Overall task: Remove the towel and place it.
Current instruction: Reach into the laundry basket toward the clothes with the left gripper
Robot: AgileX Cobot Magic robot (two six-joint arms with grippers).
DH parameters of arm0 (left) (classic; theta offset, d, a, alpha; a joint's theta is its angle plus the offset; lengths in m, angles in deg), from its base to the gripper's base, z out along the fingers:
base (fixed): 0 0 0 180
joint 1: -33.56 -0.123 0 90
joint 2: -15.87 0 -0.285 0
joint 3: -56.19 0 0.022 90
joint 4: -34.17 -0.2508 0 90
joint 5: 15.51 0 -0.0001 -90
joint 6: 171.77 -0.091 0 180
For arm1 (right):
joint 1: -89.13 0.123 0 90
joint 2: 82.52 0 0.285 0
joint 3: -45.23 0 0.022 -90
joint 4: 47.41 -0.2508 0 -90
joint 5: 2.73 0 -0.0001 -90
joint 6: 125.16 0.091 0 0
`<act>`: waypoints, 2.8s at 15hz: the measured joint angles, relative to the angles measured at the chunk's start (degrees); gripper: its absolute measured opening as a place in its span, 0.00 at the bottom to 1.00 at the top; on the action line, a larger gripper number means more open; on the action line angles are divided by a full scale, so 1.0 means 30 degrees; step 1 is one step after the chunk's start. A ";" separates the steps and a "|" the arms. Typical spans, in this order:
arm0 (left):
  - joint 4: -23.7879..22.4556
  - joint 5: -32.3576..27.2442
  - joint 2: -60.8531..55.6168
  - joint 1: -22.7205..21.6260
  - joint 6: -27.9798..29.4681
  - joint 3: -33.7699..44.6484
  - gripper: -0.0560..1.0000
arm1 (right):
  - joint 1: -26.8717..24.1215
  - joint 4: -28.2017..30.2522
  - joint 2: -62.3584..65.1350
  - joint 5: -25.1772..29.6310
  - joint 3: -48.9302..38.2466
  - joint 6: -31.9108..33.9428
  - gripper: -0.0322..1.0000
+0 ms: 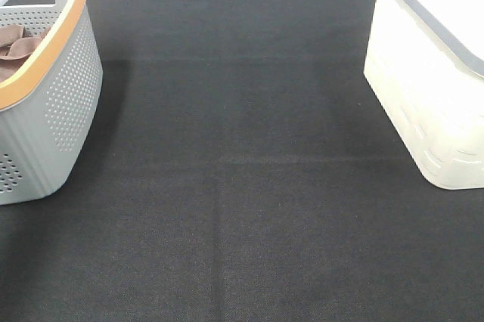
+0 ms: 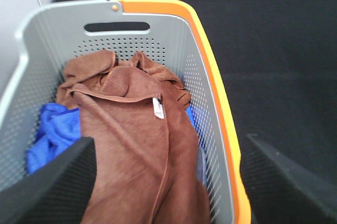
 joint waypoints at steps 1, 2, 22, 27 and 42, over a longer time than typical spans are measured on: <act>0.0000 -0.0153 0.1509 0.0000 0.0401 -0.1070 0.74 | 0.0000 0.0000 0.0000 0.0000 0.0000 0.0000 0.83; 0.0000 -0.0592 0.2750 0.0000 0.0840 -0.2044 0.74 | 0.0000 0.0000 0.0000 0.0000 0.0000 0.0000 0.83; 0.8193 -0.5405 1.6196 -0.3839 0.6360 -1.1230 0.74 | 0.0000 0.0000 0.0000 0.0000 0.0000 0.0000 0.83; 0.9855 -0.3247 1.7399 -0.3839 0.6818 -1.1230 0.74 | 0.0000 0.0000 0.0000 0.0000 0.0000 0.0000 0.83; 1.1211 -0.2158 1.9710 -0.3839 0.5023 -1.3350 0.05 | 0.0000 0.0000 0.0000 0.0000 0.0000 0.0000 0.83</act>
